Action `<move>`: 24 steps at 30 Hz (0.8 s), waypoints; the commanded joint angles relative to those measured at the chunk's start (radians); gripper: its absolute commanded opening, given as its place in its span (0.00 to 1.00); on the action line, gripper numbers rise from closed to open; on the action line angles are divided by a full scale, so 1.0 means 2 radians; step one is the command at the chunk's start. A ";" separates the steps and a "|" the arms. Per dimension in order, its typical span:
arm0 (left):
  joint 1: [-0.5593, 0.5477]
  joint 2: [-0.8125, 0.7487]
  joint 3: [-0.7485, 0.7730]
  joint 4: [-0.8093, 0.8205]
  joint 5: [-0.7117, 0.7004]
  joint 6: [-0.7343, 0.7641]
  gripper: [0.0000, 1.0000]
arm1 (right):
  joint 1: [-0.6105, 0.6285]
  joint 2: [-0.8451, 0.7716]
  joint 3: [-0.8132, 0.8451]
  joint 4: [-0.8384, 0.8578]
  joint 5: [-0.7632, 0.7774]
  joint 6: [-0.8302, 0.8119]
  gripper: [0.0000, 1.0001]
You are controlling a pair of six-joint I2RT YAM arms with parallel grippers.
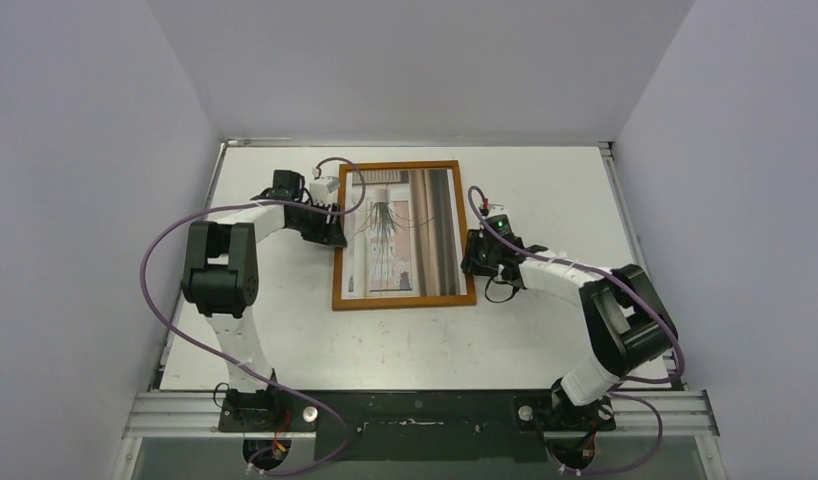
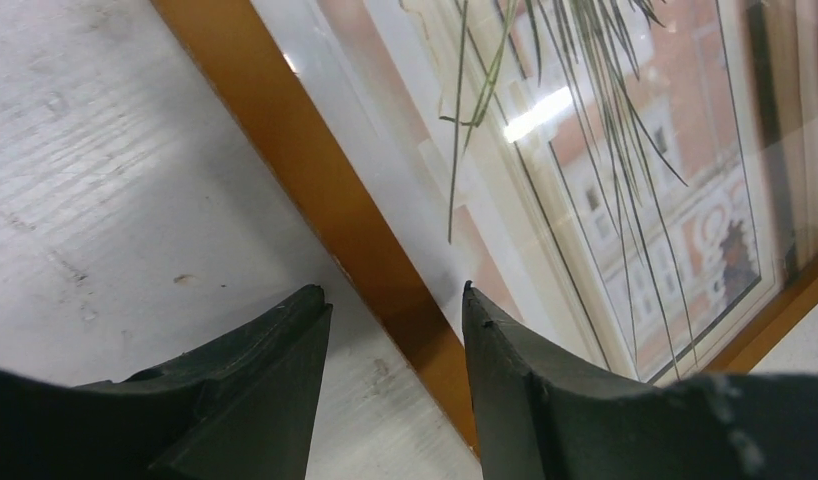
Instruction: Put the photo into the frame
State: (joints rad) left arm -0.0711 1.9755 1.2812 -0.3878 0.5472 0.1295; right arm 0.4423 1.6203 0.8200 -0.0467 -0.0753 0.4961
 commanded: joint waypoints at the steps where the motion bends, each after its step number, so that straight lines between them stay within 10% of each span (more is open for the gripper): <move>1: -0.009 -0.028 -0.023 0.001 0.022 0.012 0.49 | 0.006 -0.058 -0.018 -0.001 0.018 0.015 0.36; 5: -0.005 -0.058 -0.028 -0.024 0.033 0.013 0.51 | -0.005 -0.080 0.002 -0.026 0.023 0.004 0.54; 8: 0.011 -0.090 -0.018 -0.038 0.034 0.008 0.65 | -0.024 -0.100 0.020 -0.025 0.044 -0.016 0.93; 12: 0.067 -0.123 0.002 -0.037 0.043 -0.009 0.97 | -0.053 -0.116 0.026 0.013 0.145 -0.055 0.90; 24: 0.174 -0.259 -0.308 0.427 -0.041 -0.113 0.96 | -0.207 -0.094 -0.125 0.278 0.247 -0.056 0.90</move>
State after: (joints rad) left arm 0.3000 1.5162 0.8238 0.0734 0.5491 -0.0452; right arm 0.0593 1.4055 0.6247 0.2634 0.3698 0.4225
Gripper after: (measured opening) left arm 0.963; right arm 0.899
